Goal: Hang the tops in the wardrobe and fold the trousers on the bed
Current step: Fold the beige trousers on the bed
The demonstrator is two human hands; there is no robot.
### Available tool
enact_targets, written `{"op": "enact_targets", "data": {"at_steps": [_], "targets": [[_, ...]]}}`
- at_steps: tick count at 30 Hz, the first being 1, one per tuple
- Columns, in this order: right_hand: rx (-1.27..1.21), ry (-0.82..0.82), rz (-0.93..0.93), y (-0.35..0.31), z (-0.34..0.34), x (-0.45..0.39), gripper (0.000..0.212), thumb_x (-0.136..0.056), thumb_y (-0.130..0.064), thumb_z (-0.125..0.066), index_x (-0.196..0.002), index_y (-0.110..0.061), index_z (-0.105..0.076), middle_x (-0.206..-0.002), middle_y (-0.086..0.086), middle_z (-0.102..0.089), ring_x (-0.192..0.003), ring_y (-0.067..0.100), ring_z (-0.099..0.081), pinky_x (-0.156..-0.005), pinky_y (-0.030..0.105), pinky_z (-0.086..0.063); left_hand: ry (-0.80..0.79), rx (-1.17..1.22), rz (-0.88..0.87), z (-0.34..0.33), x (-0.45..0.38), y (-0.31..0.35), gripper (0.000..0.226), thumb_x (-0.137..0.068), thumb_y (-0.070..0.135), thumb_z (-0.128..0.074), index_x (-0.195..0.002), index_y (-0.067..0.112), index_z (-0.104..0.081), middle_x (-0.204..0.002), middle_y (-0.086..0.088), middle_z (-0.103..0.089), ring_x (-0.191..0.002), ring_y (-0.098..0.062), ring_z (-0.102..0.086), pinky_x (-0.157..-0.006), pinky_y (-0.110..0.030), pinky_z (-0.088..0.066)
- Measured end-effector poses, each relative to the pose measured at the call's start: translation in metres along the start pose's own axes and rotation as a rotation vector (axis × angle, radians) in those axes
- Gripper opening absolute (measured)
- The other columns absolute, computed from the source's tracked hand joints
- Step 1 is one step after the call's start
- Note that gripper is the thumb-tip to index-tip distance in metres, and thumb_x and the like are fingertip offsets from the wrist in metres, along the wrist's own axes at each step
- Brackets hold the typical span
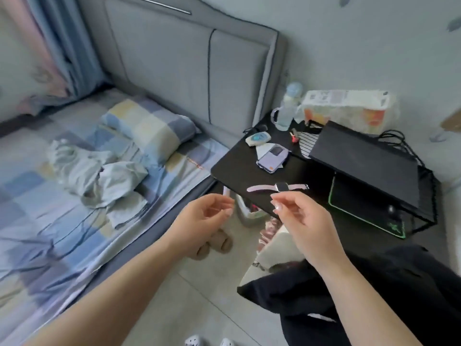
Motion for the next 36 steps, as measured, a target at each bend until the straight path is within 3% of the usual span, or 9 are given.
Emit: {"op": "enact_targets", "data": {"at_steps": [2, 4, 7, 9, 13, 16, 20, 26, 36], "targets": [[-0.037, -0.116, 0.042, -0.003, -0.033, -0.021, 0.020, -0.090, -0.012, -0.060, -0.099, -0.028, -0.067, -0.098, -0.014, -0.068, -0.089, 0.002, -0.063, -0.076, 0.011, -0.047, 0.106, 0.008, 0.056, 0.030, 0.011, -0.019, 0.015, -0.089, 0.032, -0.066, -0.094, 0.046, -0.067, -0.097, 0.018, -0.071, -0.088, -0.001, -0.065, -0.065, -0.011, -0.050], [-0.074, -0.236, 0.091, -0.009, -0.068, -0.038, 0.019, -0.090, -0.013, -0.060, -0.099, -0.030, -0.067, -0.097, -0.012, -0.068, -0.089, 0.001, -0.063, -0.076, 0.011, -0.047, 0.226, 0.040, 0.110, 0.059, 0.025, -0.038, 0.018, -0.087, 0.033, -0.067, -0.092, 0.050, -0.066, -0.097, 0.016, -0.071, -0.088, -0.003, -0.066, -0.070, -0.010, -0.048], [-0.100, -0.403, 0.157, -0.022, -0.123, -0.056, 0.020, -0.090, -0.014, -0.061, -0.098, -0.032, -0.065, -0.096, -0.012, -0.068, -0.090, 0.000, -0.063, -0.075, 0.009, -0.046, 0.406, 0.087, 0.198, 0.099, 0.051, -0.064, 0.015, -0.076, 0.044, -0.069, -0.091, 0.047, -0.068, -0.095, 0.008, -0.073, -0.091, -0.014, -0.067, -0.081, -0.026, -0.051], [-0.102, -0.499, 0.181, -0.029, -0.156, -0.066, 0.020, -0.090, -0.014, -0.062, -0.097, -0.033, -0.065, -0.095, -0.014, -0.068, -0.088, -0.002, -0.062, -0.074, 0.007, -0.044, 0.508, 0.130, 0.236, 0.123, 0.064, -0.081, 0.022, -0.070, 0.050, -0.067, -0.091, 0.045, -0.069, -0.093, 0.006, -0.073, -0.090, -0.016, -0.068, -0.079, -0.029, -0.051], [-0.080, -0.628, 0.207, -0.040, -0.213, -0.090, 0.019, -0.090, -0.017, -0.063, -0.096, -0.034, -0.065, -0.094, -0.015, -0.069, -0.088, -0.003, -0.062, -0.074, 0.005, -0.044, 0.645, 0.203, 0.280, 0.163, 0.076, -0.108, 0.011, -0.080, 0.037, -0.068, -0.089, 0.043, -0.071, -0.092, 0.005, -0.074, -0.086, -0.011, -0.068, -0.075, -0.023, -0.048], [-0.068, -0.678, 0.194, -0.049, -0.257, -0.111, 0.019, -0.089, -0.018, -0.063, -0.094, -0.037, -0.065, -0.094, -0.016, -0.069, -0.087, -0.004, -0.062, -0.072, 0.004, -0.043, 0.677, 0.228, 0.291, 0.197, 0.069, -0.127, 0.011, -0.089, 0.019, -0.067, -0.090, 0.030, -0.071, -0.086, 0.005, -0.074, -0.083, -0.009, -0.068, -0.074, -0.019, -0.049], [-0.054, -0.690, 0.187, -0.064, -0.326, -0.148, 0.017, -0.089, -0.019, -0.064, -0.096, -0.034, -0.067, -0.092, -0.015, -0.069, -0.087, -0.002, -0.062, -0.072, 0.006, -0.045, 0.706, 0.274, 0.294, 0.265, 0.042, -0.148, 0.008, -0.090, 0.018, -0.064, -0.094, 0.023, -0.068, -0.086, 0.003, -0.073, -0.081, -0.005, -0.068, -0.068, -0.011, -0.048], [-0.001, -0.698, 0.105, -0.073, -0.418, -0.200, 0.015, -0.090, -0.022, -0.063, -0.096, -0.034, -0.067, -0.091, -0.020, -0.068, -0.086, -0.003, -0.063, -0.071, 0.008, -0.046, 0.675, 0.373, 0.373, 0.378, -0.007, -0.183, 0.010, -0.093, 0.022, -0.060, -0.101, 0.022, -0.067, -0.098, 0.000, -0.073, -0.090, -0.010, -0.069, -0.081, -0.027, -0.050], [0.089, -0.856, -0.010, -0.045, -0.583, -0.316, 0.012, -0.091, -0.030, -0.060, -0.099, -0.036, -0.065, -0.094, -0.016, -0.068, -0.088, -0.007, -0.060, -0.071, 0.008, -0.045, 0.820, 0.413, 0.508, 0.503, -0.072, -0.273, 0.009, -0.093, 0.018, -0.059, -0.097, 0.021, -0.067, -0.094, 0.001, -0.073, -0.087, -0.013, -0.067, -0.082, -0.029, -0.050]]}}
Point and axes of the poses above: each hand's wrist, its own x-axis away from the middle knuckle, its own z-axis out of the back of the hand, y = z × x, the point moved 3 cm from there along -x, towards the middle knuckle
